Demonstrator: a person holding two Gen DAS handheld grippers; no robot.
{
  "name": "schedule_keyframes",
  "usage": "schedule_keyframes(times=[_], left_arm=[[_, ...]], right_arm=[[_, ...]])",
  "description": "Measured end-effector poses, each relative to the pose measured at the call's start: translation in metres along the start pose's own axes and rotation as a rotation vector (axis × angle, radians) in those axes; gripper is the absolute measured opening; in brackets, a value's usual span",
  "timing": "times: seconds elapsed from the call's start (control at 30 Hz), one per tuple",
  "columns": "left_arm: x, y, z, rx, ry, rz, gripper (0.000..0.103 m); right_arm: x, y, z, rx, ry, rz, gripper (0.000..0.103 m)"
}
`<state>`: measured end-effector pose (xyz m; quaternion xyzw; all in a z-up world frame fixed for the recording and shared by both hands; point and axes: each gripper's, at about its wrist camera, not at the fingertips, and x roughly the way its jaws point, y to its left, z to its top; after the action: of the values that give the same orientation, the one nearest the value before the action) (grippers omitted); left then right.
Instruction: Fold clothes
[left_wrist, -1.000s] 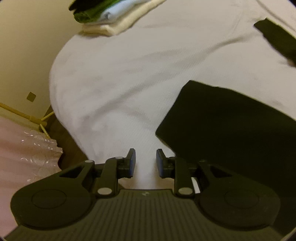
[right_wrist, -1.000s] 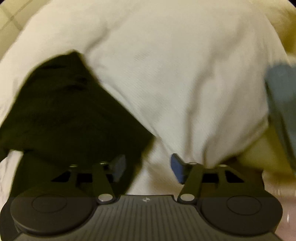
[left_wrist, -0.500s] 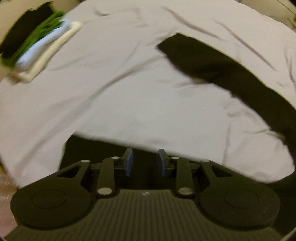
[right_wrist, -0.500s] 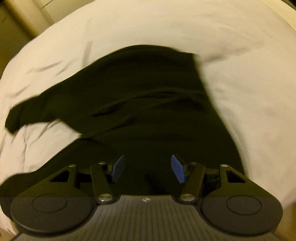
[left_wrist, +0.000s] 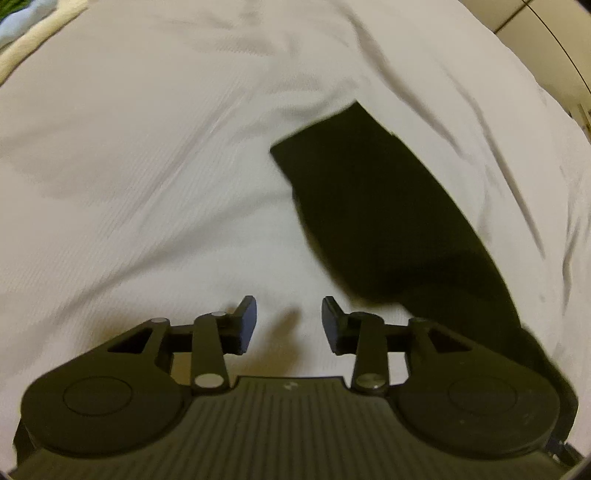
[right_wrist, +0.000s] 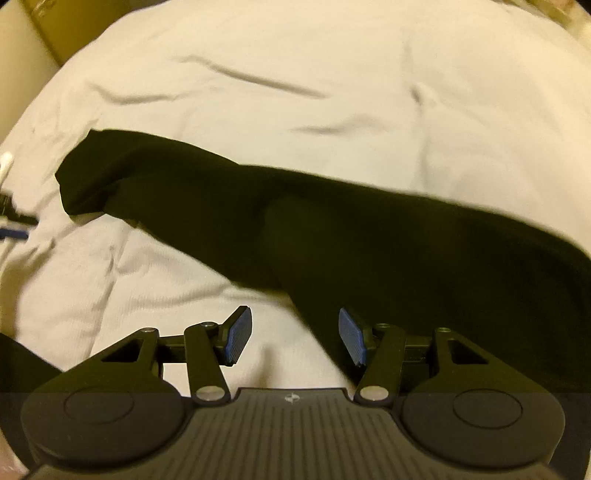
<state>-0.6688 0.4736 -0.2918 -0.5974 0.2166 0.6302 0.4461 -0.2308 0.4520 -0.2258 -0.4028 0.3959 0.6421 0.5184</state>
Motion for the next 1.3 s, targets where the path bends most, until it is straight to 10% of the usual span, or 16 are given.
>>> schedule_keyframes(times=[0.37, 0.43, 0.5, 0.57, 0.63, 0.7, 1.03, 1.23, 1.3], left_arm=[[0.063, -0.004, 0.059, -0.105, 0.018, -0.020, 0.050], [0.069, -0.009, 0.062, -0.100, 0.022, -0.019, 0.045], [0.071, -0.014, 0.065, -0.081, 0.019, -0.034, 0.015], [0.067, -0.017, 0.067, -0.067, 0.008, -0.039, 0.004], [0.052, -0.018, 0.064, -0.049, -0.030, -0.052, 0.003], [0.026, -0.014, 0.058, -0.049, -0.078, -0.085, 0.002], [-0.176, -0.002, 0.014, -0.103, -0.342, -0.181, 0.001], [-0.124, -0.043, 0.071, -0.033, -0.326, -0.027, 0.011], [-0.088, -0.048, 0.088, -0.072, -0.283, 0.086, 0.009]], right_arm=[[0.053, -0.021, 0.071, -0.285, 0.001, -0.129, 0.068], [0.067, -0.022, 0.079, -0.376, 0.009, -0.138, 0.070], [0.083, -0.023, 0.084, -0.439, 0.035, -0.124, 0.071], [0.098, -0.026, 0.087, -0.495, 0.078, -0.091, 0.058], [0.098, -0.028, 0.084, -0.518, 0.088, -0.043, 0.003], [0.084, -0.028, 0.077, -0.540, 0.048, -0.035, 0.000], [-0.079, -0.040, 0.026, -0.508, -0.254, -0.085, 0.000], [-0.046, -0.039, 0.058, -0.539, -0.224, -0.075, 0.003], [-0.008, -0.039, 0.079, -0.471, -0.196, -0.117, 0.028]])
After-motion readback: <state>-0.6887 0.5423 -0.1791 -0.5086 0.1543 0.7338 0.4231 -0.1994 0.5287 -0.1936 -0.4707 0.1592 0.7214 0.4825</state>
